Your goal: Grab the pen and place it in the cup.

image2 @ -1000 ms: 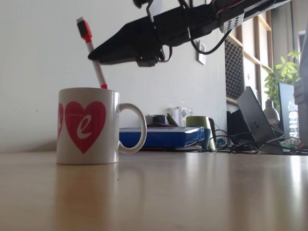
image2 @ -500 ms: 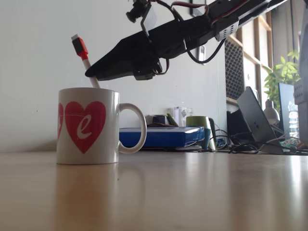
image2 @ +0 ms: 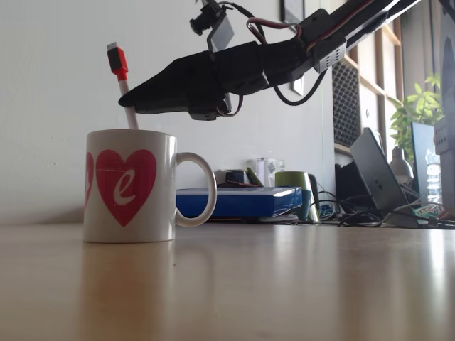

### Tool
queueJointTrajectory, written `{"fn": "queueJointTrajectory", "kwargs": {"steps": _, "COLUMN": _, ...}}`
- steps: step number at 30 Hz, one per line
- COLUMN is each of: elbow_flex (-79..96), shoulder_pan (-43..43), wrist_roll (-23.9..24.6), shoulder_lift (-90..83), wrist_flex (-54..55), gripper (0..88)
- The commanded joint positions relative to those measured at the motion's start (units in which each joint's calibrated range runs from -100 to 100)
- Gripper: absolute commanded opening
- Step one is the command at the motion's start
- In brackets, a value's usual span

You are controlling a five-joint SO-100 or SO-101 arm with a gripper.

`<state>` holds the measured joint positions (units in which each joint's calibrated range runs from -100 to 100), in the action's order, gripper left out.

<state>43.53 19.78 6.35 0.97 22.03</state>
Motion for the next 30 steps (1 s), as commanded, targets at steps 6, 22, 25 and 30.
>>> {"fn": "queueJointTrajectory", "kwargs": {"steps": 6, "elbow_flex": 8.9, "shoulder_pan": -0.7, "wrist_roll": -0.2, "shoulder_lift": -0.8, "wrist_flex": 11.0, "gripper": 1.0}}
{"fn": "queueJointTrajectory", "kwargs": {"steps": 22, "elbow_flex": 10.6, "shoulder_pan": -0.5, "wrist_roll": -0.2, "shoulder_lift": -0.9, "wrist_flex": 11.5, "gripper": 1.5}}
{"fn": "queueJointTrajectory", "kwargs": {"steps": 25, "elbow_flex": 10.6, "shoulder_pan": -0.5, "wrist_roll": -0.2, "shoulder_lift": -0.9, "wrist_flex": 11.4, "gripper": 1.5}}
{"fn": "queueJointTrajectory", "kwargs": {"steps": 30, "elbow_flex": 10.6, "shoulder_pan": -0.3, "wrist_roll": -0.3, "shoulder_lift": -0.9, "wrist_flex": 11.3, "gripper": 3.6}}
